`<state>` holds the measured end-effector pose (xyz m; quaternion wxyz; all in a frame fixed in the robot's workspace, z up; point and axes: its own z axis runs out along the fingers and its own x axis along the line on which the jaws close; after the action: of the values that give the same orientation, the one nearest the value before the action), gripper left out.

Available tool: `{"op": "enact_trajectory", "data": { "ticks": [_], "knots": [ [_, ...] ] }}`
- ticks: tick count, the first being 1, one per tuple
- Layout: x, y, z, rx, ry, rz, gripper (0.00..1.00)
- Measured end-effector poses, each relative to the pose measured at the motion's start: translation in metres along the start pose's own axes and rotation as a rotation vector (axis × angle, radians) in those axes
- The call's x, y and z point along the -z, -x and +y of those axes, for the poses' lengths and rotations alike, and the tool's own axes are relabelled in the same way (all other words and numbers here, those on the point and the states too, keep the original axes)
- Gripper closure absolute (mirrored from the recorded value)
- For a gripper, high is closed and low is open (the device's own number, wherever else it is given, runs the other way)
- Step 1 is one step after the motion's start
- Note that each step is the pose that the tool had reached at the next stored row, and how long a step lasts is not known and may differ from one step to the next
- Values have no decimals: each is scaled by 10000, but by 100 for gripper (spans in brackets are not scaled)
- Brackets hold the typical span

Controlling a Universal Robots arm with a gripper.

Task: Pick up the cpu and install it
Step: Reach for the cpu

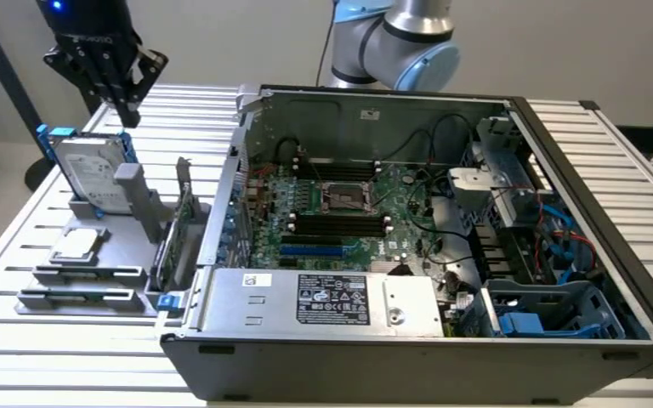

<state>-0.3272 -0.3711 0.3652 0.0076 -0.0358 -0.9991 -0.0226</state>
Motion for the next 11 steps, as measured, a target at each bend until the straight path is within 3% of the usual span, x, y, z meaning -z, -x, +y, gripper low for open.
{"op": "enact_trajectory", "data": {
  "ticks": [11],
  "knots": [
    [-81,-501,-12,-8,-23,206,89]
  ]
}}
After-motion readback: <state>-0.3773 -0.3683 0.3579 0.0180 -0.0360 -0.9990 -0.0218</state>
